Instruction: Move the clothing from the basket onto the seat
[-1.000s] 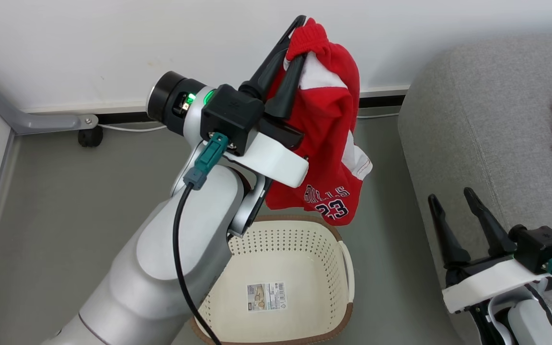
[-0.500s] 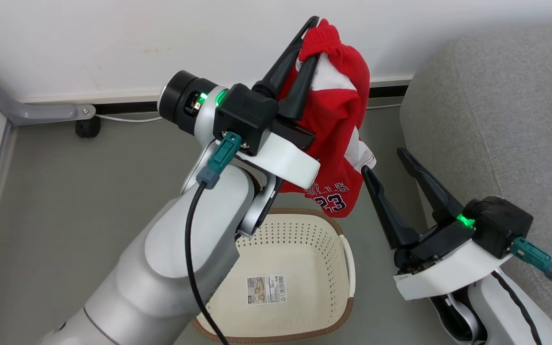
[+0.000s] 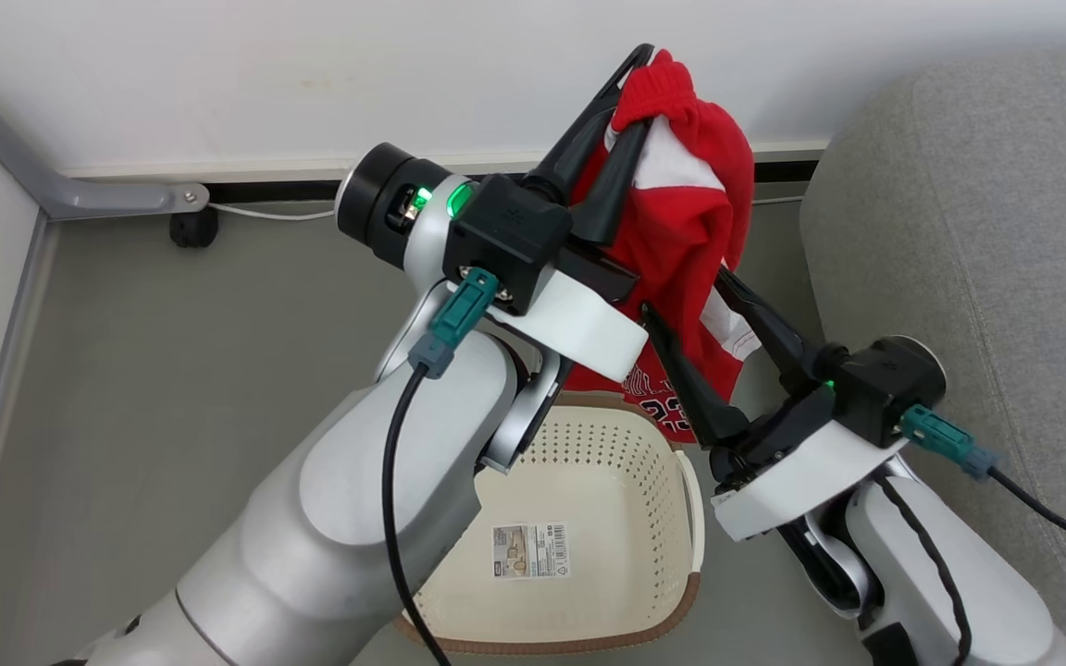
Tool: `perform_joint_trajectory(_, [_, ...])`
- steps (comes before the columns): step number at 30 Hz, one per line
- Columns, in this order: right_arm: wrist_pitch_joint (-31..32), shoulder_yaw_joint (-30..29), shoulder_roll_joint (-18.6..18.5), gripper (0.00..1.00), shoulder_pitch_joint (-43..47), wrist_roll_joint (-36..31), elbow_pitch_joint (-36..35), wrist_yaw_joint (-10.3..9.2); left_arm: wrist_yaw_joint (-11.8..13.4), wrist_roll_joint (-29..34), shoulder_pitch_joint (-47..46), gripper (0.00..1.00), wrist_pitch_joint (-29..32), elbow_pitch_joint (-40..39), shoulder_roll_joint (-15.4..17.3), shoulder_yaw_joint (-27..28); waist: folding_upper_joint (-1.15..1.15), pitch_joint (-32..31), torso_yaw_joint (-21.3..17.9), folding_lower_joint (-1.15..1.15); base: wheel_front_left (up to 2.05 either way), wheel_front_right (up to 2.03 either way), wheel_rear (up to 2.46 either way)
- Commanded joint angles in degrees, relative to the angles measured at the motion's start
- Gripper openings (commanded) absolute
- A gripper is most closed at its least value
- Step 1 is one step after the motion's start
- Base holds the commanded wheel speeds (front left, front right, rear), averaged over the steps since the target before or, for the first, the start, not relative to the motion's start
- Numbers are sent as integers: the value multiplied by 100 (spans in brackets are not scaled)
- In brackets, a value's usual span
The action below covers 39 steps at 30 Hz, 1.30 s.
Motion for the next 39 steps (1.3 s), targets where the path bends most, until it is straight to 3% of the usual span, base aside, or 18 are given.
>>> perform_joint_trajectory(1, [-34, 119, 101, 100, -189, -78, 85, 7, 91, -51, -338, 0, -28, -185, 74, 116, 0, 14, 48, 0, 0, 0, 0])
perform_joint_trajectory(5, [-34, 254, 208, 98, -393, -100, 520, 7, 135, -110, -362, 0, -28, -224, 74, 18, 0, 29, 114, 0, 0, 0, 0])
perform_joint_trajectory(6, [-34, 270, 232, 60, -434, -91, 603, 7, 144, -123, -363, 0, -28, -233, 74, -1, 0, 30, 126, 0, 0, 0, 0])
perform_joint_trajectory(7, [-34, 284, 253, 11, -467, -82, 661, 7, 152, -135, -359, 0, -28, -241, 74, -18, 0, 29, 137, 0, 0, 0, 0])
perform_joint_trajectory(8, [-34, 285, 271, 0, -496, -73, 704, 7, 160, -144, -355, 0, -28, -245, 74, -32, 0, 29, 146, 0, 0, 0, 0])
perform_joint_trajectory(15, [-34, 169, 279, 0, -541, -9, 687, 7, 188, -166, -279, 0, -28, -248, 74, -52, 0, 49, 122, 0, 0, 0, 0])
perform_joint_trajectory(16, [-34, 147, 273, 0, -525, 1, 654, 7, 191, -160, -266, 5, -28, -249, 74, -50, 0, 54, 108, 0, 0, 0, 0])
perform_joint_trajectory(18, [-34, 107, 256, 0, -502, 13, 591, 7, 193, -160, -230, 58, -28, -252, 74, -55, 0, 59, 79, 0, 0, 0, 0])
perform_joint_trajectory(19, [-34, 84, 248, 0, -490, 19, 556, 7, 189, -169, -209, 100, -28, -239, 74, -57, 0, 61, 63, 0, 0, 0, 0])
perform_joint_trajectory(39, [-34, -1318, -131, 0, 93, 133, -483, 7, -21, -69, 563, 100, -28, 98, 74, 167, 0, -33, -465, 0, 0, 0, 0])
